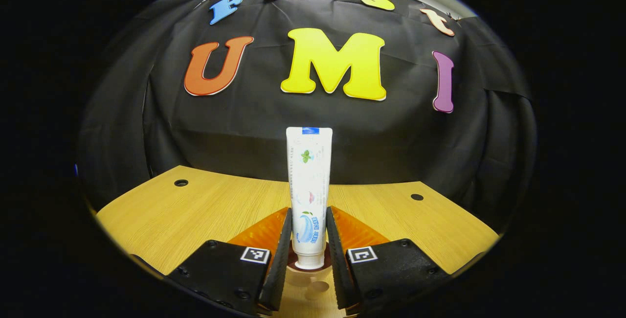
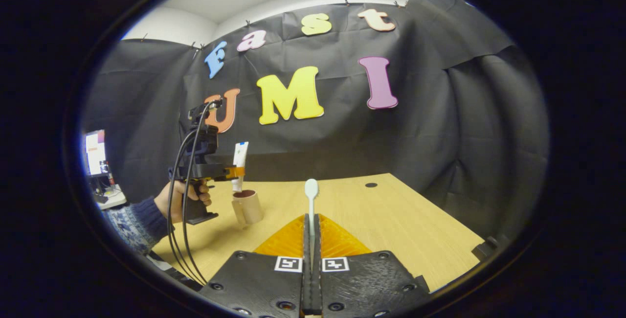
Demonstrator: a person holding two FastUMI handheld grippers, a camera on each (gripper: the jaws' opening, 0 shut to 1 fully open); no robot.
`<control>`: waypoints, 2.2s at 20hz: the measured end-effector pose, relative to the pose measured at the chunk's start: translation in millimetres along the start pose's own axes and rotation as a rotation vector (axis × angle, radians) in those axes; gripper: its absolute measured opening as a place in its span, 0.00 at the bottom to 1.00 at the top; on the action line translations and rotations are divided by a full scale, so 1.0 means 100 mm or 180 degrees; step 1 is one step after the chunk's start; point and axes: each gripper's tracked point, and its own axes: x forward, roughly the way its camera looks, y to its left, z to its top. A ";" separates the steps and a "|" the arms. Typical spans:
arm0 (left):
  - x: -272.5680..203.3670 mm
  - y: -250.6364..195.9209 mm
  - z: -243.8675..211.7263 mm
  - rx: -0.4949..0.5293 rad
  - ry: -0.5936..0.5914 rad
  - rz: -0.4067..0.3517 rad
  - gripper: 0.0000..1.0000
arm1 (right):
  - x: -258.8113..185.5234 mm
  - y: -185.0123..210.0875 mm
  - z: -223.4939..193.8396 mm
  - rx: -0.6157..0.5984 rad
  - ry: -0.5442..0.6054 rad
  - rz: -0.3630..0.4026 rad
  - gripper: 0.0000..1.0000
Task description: Put the toothbrush and toothpaste on the desktop into the cup, then pick up the cup and place it on the coaster on the desktop.
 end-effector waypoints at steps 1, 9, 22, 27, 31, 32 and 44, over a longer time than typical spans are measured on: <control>0.01 0.00 -0.01 -0.0002 0.0011 0.0000 0.44 | 0.00 -0.01 -0.01 0.0005 0.0009 -0.0005 0.00; 0.02 -0.01 0.08 0.0137 -0.0065 0.0047 0.44 | 0.01 -0.01 -0.07 -0.0030 0.0056 -0.0007 0.00; -0.45 0.08 0.13 0.0253 -0.0250 0.0062 0.92 | 0.23 0.17 0.07 -0.0175 0.0042 -0.0007 0.00; -0.78 0.24 -0.05 0.0416 -0.0295 0.0100 0.98 | 0.50 0.48 0.34 -0.0270 -0.0022 0.0054 0.00; -1.12 0.39 -0.16 0.0363 -0.0337 0.0067 0.97 | 0.78 0.75 0.64 -0.0247 -0.0100 0.0098 0.00; -1.21 0.44 -0.18 0.0365 -0.0353 0.0062 0.97 | 0.86 0.84 0.73 -0.0242 -0.0117 0.0116 0.00; -1.86 1.04 -0.55 0.0114 -0.0248 0.0229 0.98 | 2.02 2.12 1.33 -0.0297 -0.0350 0.0474 0.00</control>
